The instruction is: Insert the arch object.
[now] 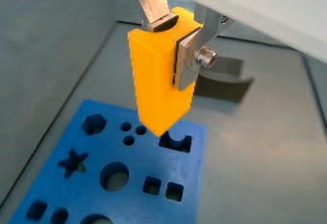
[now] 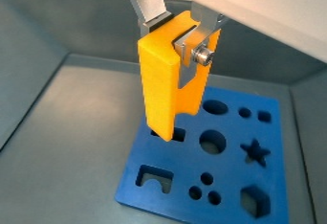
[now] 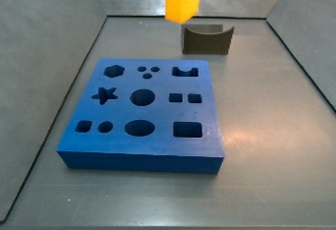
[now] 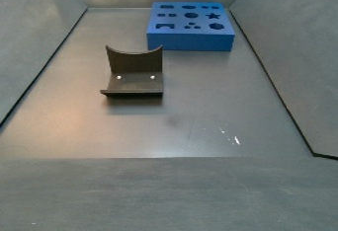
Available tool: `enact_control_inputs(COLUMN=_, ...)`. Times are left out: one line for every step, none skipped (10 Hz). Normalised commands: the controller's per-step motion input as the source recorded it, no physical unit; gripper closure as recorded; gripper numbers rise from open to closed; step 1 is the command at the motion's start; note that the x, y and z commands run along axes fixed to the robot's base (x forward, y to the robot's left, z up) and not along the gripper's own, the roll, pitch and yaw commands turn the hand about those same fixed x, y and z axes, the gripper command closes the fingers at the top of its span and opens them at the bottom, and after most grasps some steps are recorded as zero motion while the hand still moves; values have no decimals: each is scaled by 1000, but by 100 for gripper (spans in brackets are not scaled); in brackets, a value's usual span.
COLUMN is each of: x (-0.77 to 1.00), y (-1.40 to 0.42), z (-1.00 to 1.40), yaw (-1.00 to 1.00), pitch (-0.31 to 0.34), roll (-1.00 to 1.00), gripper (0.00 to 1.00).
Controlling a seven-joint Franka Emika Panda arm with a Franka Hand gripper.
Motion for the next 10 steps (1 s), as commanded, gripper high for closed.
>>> enact_control_inputs(x=37, y=11, z=-206, yaw=-1000, pitch=-20, roll=26, gripper=100)
enact_control_inputs(x=34, y=11, z=-206, yaw=-1000, pitch=-21, roll=27, gripper=100)
enact_control_inputs(x=31, y=14, z=-203, yaw=-1000, pitch=-24, roll=23, gripper=100)
enact_control_inputs(x=17, y=14, z=-291, yaw=-1000, pitch=-6, roll=0, gripper=100)
enact_control_inputs(x=14, y=14, z=-351, yaw=-1000, pitch=0, roll=0, gripper=100)
enact_control_inputs(x=14, y=17, z=-357, yaw=-1000, pitch=0, roll=0, gripper=100)
enact_control_inputs(x=11, y=17, z=-360, yaw=-1000, pitch=0, roll=0, gripper=100)
enact_control_inputs(x=17, y=14, z=-357, yaw=-1000, pitch=0, roll=0, gripper=100)
enact_control_inputs(x=77, y=34, z=-403, yaw=-1000, pitch=-43, roll=0, gripper=100)
enact_control_inputs(x=69, y=77, z=-429, yaw=-966, pitch=-53, roll=0, gripper=100)
